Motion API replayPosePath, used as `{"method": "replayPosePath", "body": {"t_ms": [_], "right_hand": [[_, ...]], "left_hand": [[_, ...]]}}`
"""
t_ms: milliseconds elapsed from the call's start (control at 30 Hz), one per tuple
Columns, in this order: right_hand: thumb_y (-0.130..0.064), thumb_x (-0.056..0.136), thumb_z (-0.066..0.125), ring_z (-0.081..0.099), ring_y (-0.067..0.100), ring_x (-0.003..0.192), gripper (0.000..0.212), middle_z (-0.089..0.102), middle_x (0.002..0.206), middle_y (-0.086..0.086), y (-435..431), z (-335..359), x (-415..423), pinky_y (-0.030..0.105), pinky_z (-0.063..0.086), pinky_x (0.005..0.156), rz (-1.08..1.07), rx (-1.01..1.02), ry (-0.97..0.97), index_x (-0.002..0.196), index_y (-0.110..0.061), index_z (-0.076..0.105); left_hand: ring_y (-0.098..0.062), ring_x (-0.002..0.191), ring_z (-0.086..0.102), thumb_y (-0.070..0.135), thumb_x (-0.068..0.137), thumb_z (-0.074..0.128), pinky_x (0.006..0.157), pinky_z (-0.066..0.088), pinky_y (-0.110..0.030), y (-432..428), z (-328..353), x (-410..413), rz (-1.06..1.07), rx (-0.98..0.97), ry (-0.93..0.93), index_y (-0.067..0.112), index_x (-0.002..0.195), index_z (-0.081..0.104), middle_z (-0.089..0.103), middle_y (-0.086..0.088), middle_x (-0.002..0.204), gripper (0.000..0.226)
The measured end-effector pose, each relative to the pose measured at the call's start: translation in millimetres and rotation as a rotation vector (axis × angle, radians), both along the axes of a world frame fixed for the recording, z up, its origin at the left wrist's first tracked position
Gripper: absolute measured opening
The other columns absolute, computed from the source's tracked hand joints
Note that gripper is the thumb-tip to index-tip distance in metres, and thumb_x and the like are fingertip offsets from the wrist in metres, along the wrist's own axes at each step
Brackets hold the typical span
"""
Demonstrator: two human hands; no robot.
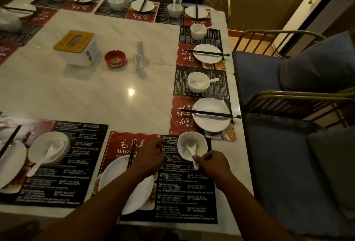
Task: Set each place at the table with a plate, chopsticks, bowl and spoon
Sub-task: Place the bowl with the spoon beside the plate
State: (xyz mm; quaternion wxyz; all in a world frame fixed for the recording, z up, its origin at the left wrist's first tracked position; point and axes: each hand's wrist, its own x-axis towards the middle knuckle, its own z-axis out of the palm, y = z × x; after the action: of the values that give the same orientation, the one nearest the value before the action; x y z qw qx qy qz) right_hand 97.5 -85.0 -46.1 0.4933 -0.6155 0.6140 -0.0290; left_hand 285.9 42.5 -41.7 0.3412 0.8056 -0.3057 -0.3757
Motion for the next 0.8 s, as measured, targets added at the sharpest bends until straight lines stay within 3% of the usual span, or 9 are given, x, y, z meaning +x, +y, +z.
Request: {"method": "replayPosePath", "body": {"t_ms": [133, 300, 433, 667, 800], "right_hand": [[-0.046, 0.089, 0.067, 0.073, 0.020, 0.063, 0.030, 0.073, 0.073, 0.004, -19, 2, -8, 0.046, 0.063, 0.064, -0.004, -0.005, 0.012, 0.084, -0.017, 0.063], [-0.039, 0.094, 0.058, 0.067, 0.015, 0.084, 0.013, 0.068, 0.094, -0.005, -45, -1, -11, 0.043, 0.060, 0.080, 0.047, -0.065, -0.011, 0.102, -0.029, 0.061], [-0.035, 0.095, 0.056, 0.067, 0.013, 0.095, 0.027, 0.069, 0.105, -0.013, -46, -11, -4, 0.044, 0.059, 0.086, 0.176, -0.033, -0.114, 0.120, -0.046, 0.060], [-0.024, 0.099, 0.054, 0.062, 0.013, 0.096, 0.032, 0.068, 0.113, -0.004, -25, -11, -4, 0.031, 0.051, 0.080, 0.189, -0.105, -0.059, 0.128, -0.033, 0.061], [-0.023, 0.098, 0.054, 0.062, 0.014, 0.097, 0.033, 0.069, 0.114, -0.003, -4, -15, -7, 0.033, 0.052, 0.082, 0.200, -0.103, -0.053, 0.130, -0.032, 0.060]], "left_hand": [[-0.016, 0.103, 0.064, 0.012, 0.091, 0.064, 0.086, 0.059, -0.040, -15, -3, -12, 0.026, 0.018, 0.001, 0.024, 0.136, 0.055, 0.065, 0.001, 0.120, 0.047], [-0.017, 0.110, 0.062, 0.019, 0.094, 0.061, 0.095, 0.052, -0.036, -36, -6, -24, -0.001, 0.060, -0.066, 0.020, 0.137, 0.056, 0.066, -0.002, 0.125, 0.043], [-0.012, 0.104, 0.063, 0.027, 0.096, 0.058, 0.092, 0.052, -0.033, -44, -9, -26, 0.012, 0.084, 0.002, 0.022, 0.127, 0.065, 0.069, 0.001, 0.120, 0.033], [-0.011, 0.092, 0.069, 0.025, 0.094, 0.055, 0.087, 0.059, -0.043, -25, -8, -27, 0.065, 0.075, 0.101, 0.023, 0.119, 0.071, 0.073, 0.005, 0.107, 0.030], [-0.011, 0.096, 0.068, 0.021, 0.091, 0.058, 0.091, 0.056, -0.043, -1, -1, -32, 0.103, 0.058, 0.163, 0.026, 0.115, 0.073, 0.073, 0.008, 0.105, 0.029]]}}
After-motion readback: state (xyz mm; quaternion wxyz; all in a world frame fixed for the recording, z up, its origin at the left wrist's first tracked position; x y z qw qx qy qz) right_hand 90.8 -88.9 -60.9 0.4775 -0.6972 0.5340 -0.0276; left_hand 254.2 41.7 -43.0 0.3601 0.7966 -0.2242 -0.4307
